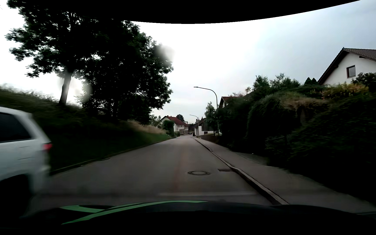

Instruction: Follow the waypoints while adhering to traffic rules and regulations

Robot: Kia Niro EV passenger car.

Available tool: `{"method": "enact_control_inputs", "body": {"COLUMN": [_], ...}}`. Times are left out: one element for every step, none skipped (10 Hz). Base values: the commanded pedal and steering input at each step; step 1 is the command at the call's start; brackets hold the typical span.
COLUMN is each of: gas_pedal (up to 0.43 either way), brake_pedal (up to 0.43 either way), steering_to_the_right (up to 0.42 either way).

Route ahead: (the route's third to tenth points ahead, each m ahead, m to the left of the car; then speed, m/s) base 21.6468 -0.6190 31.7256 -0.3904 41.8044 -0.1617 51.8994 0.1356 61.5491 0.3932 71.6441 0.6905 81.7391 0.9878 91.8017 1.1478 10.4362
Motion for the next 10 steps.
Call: {"method": "enact_control_inputs", "body": {"gas_pedal": [0.039, 0.039, 0.039, 0.039, 0.039, 0.039, 0.039, 0.039, 0.039, 0.039], "brake_pedal": [0.0, 0.0, 0.0, 0.0, 0.0, 0.0, 0.0, 0.0, 0.0, 0.0], "steering_to_the_right": [-0.004, -0.004, -0.004, -0.004, -0.003, -0.003, -0.002, -0.002, -0.001, -0.001]}}
